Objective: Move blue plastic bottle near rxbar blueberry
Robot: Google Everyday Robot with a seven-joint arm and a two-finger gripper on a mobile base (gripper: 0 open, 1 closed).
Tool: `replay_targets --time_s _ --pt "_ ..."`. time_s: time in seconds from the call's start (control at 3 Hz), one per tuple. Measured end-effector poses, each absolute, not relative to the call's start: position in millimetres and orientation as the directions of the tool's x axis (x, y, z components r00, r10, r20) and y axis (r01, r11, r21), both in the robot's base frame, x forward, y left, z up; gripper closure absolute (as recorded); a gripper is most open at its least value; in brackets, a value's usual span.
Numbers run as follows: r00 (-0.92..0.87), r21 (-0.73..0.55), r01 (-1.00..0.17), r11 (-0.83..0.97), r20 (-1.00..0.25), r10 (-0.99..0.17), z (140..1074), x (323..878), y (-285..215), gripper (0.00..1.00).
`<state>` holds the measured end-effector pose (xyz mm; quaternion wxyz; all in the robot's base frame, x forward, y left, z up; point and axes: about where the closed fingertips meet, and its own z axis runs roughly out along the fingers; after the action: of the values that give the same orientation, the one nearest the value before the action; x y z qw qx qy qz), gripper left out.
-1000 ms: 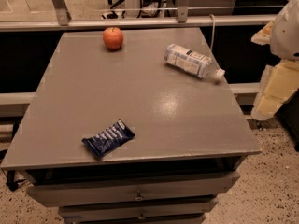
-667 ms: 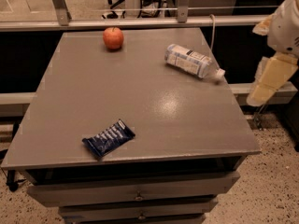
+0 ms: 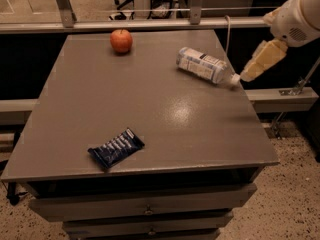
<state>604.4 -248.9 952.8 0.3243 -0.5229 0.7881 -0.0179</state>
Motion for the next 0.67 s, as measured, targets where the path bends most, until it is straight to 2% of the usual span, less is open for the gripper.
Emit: replay_targets --time_s 0.33,0.67 --pt "-0.263 -0.264 -0.816 0.514 -0.621 -0.738 929 642 -236 0.00" --pt "-0.290 -0.161 -0.827 0.538 -0.698 -0.655 903 663 -219 0.00"
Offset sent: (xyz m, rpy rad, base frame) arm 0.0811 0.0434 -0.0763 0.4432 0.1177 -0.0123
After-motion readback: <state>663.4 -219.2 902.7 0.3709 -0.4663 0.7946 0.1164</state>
